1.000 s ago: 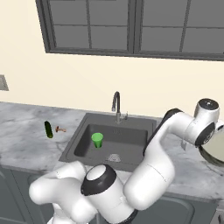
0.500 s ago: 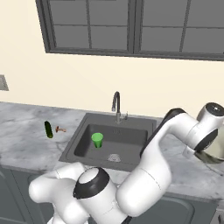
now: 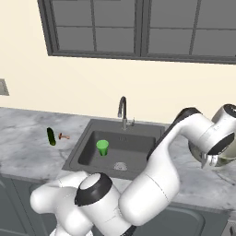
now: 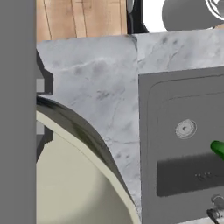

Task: Remove the cucumber and mushroom from the sink. Then move the bowl and cup from the counter to the sink for washing.

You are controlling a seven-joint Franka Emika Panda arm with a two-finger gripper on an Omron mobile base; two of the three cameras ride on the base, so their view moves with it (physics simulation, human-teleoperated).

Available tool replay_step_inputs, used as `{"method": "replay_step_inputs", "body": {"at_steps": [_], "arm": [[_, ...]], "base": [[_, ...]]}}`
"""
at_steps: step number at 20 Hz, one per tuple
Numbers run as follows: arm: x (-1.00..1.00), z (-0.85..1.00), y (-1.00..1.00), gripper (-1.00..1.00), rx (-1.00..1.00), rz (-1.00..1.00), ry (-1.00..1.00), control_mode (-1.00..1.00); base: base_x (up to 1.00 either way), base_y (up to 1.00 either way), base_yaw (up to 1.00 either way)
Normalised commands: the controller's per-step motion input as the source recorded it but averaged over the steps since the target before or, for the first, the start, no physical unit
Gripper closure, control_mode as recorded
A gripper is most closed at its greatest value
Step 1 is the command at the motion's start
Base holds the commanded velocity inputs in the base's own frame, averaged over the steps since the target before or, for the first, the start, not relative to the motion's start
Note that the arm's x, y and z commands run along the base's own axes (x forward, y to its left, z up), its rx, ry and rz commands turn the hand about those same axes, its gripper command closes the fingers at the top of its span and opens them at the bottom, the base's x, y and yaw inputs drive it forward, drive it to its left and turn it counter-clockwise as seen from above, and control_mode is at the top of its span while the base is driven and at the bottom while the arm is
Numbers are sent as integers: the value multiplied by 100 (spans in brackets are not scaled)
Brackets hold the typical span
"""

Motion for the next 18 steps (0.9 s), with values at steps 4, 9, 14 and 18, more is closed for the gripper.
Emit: {"method": "replay_step_inputs", "body": {"at_steps": [4, 9, 14, 18], "arm": [[-19, 21, 12, 100, -13, 40, 7, -100], [-22, 16, 16, 100, -11, 36, 1, -100], [-20, 3, 27, 100, -5, 23, 0, -100], [-5, 4, 30, 100, -2, 14, -1, -100]], "base": [[0, 0, 0], [0, 0, 0], [0, 0, 0], [0, 0, 0]]}}
